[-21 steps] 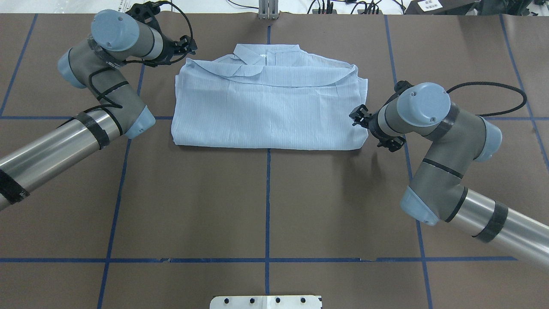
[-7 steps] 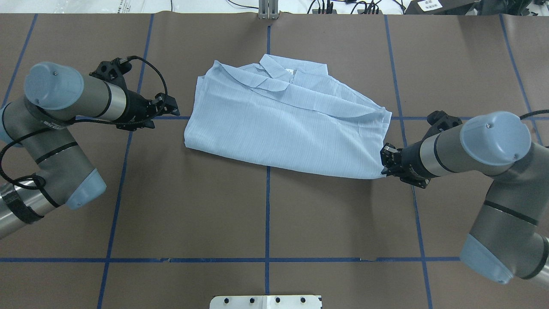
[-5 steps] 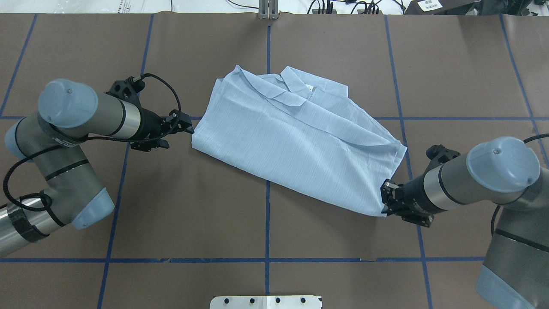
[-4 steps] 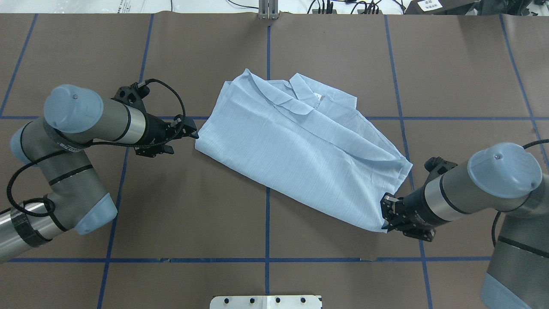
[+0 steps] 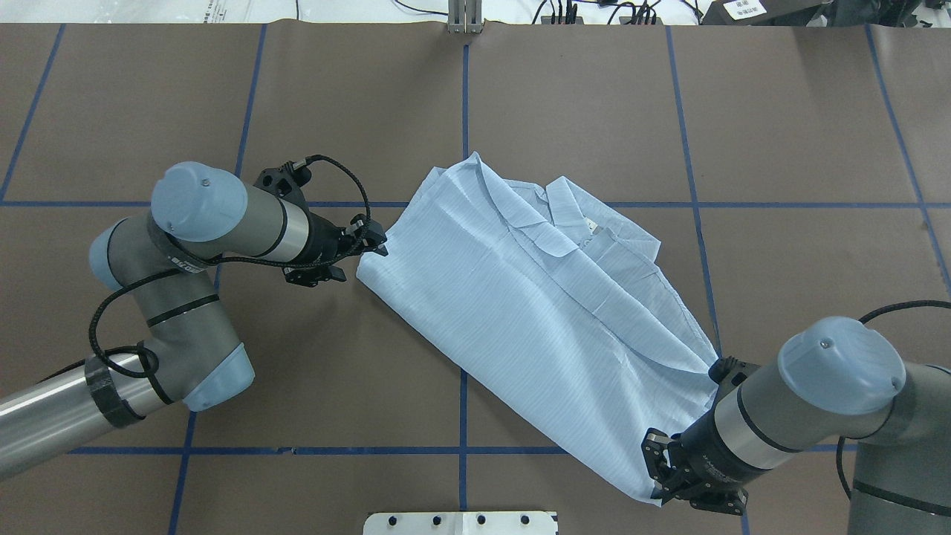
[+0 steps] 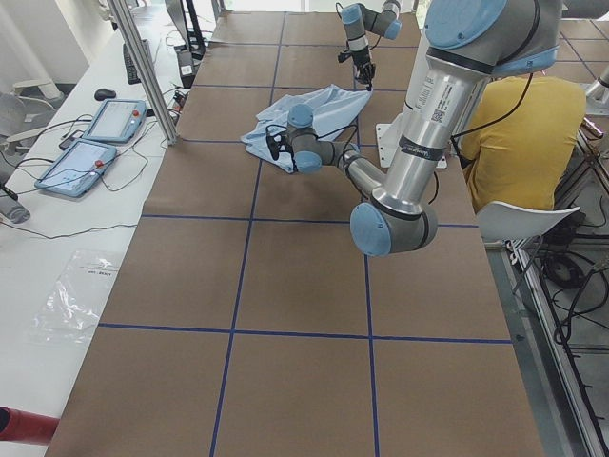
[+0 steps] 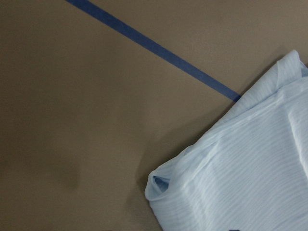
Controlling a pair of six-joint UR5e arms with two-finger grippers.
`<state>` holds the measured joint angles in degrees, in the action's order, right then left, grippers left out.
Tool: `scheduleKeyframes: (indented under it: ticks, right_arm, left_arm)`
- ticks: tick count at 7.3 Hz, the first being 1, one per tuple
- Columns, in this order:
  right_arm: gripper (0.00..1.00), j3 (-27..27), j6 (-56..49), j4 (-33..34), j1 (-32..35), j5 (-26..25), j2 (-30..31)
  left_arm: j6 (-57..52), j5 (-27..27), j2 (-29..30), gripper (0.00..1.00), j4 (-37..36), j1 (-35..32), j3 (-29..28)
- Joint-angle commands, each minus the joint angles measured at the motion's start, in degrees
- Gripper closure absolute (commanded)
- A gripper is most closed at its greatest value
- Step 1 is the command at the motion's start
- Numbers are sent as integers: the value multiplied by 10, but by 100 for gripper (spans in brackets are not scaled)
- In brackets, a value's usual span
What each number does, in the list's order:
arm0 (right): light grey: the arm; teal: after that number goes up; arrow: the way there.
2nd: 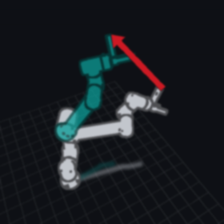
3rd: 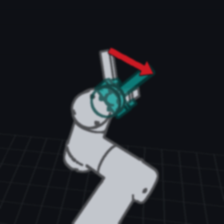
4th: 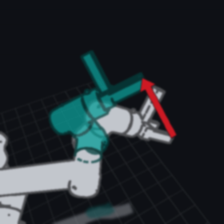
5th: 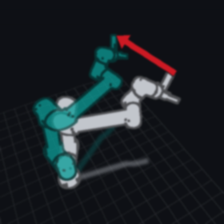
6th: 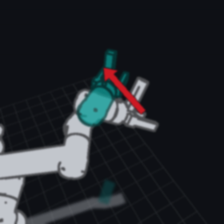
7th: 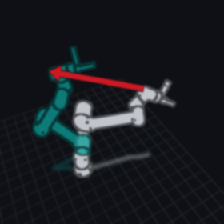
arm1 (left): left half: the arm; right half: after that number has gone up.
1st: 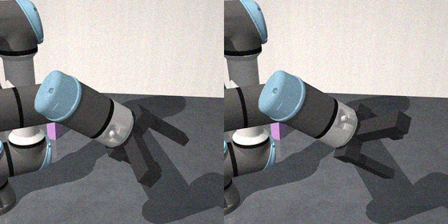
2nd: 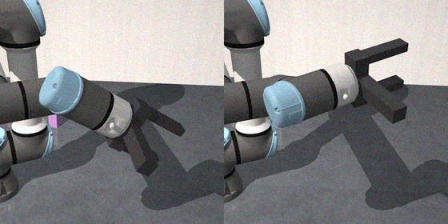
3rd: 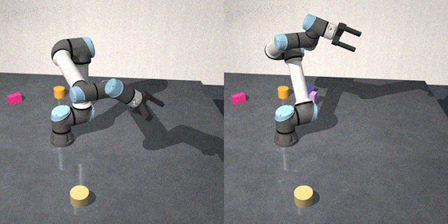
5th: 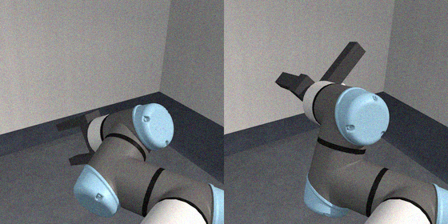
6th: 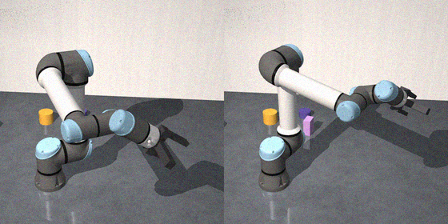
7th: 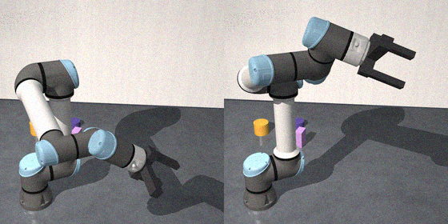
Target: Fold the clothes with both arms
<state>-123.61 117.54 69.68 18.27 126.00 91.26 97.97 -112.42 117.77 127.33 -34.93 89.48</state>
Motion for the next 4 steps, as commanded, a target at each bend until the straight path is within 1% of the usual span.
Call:
scheduleKeyframes:
  ticks: [1, 2, 3, 4]
  right_arm:
    - [75, -7, 2, -1, -19, 0, 1]
    - [1, -7, 8, 0, -18, 0, 1]
    - [0, -8, 8, -1, -7, 0, 0]
    - [0, -8, 7, -1, 25, 6, -2]
  left_arm:
    - [0, 4, 15, 24, -1, 6, -19]
    - [0, 18, 16, 26, -2, 13, -19]
    - [0, 19, 10, 27, -9, 20, -15]
    - [0, 19, 9, 28, -22, 20, -11]
